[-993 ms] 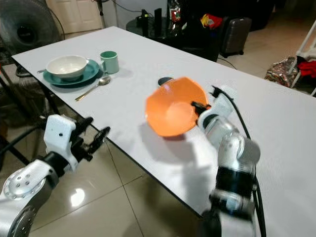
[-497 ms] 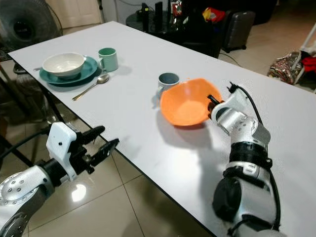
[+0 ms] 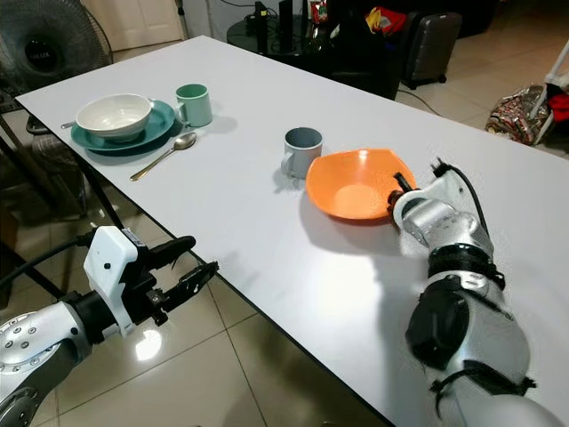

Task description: Setting the table

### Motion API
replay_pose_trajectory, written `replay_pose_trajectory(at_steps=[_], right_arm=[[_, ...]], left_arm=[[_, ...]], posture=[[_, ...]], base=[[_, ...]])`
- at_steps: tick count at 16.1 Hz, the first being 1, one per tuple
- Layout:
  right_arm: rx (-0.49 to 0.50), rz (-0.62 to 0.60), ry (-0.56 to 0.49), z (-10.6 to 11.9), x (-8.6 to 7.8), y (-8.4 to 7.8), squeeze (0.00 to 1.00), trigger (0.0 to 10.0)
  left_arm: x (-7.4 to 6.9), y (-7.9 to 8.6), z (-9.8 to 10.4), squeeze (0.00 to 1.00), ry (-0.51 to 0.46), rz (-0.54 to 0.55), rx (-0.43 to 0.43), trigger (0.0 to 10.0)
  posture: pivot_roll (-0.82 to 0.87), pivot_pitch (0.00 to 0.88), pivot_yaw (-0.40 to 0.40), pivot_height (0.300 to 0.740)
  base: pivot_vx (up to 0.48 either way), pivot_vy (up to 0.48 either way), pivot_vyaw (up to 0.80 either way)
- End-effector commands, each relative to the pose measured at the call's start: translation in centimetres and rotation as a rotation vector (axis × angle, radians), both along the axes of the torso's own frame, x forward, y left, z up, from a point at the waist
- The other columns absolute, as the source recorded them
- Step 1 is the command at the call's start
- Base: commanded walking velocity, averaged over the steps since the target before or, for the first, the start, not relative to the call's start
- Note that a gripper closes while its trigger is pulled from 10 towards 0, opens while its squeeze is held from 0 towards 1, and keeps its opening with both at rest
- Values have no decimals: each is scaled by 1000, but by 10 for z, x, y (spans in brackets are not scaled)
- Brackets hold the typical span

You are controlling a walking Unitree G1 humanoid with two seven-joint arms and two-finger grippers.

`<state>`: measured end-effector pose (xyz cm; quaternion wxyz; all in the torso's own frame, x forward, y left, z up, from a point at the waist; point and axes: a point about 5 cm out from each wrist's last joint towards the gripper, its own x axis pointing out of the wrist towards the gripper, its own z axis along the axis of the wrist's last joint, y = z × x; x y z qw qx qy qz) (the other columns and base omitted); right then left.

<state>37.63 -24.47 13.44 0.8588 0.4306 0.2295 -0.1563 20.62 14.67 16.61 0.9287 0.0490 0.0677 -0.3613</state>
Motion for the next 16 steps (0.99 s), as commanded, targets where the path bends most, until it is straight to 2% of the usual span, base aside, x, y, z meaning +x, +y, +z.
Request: replay_pose_trajectory(at_steps=[1,5,9,10,11,16], right_arm=[[33,-18,-35,7,5,1,0,10000],[53,-87,-72,6,6,-1,0,10000],[76,-93,-83,6,8,2,0,10000],[78,-97,-82,6,8,2,404,10000],[72,-96,-79,6,8,1,1000,10000],[39,-78,-86,3,0,-15,1000,10000]], left_arm=[[-2,0,4,0,-6,-15,1,10000],[-2,0,5,0,2,-27,7,10000],[-2,0,5,0,4,-27,6,10000],[-2,0,5,0,4,-25,4,10000],[-2,-1,4,0,4,-25,4,10000],[-3,-1,4,0,2,-19,-1,10000]], posture=[[-35,67,68,740],[-25,73,79,740],[-28,70,75,740],[-30,67,72,740],[-30,66,71,740],[-25,59,62,740]], base=[[0,0,0],[0,0,0],[0,0,0],[0,0,0],[0,0,0],[0,0,0]])
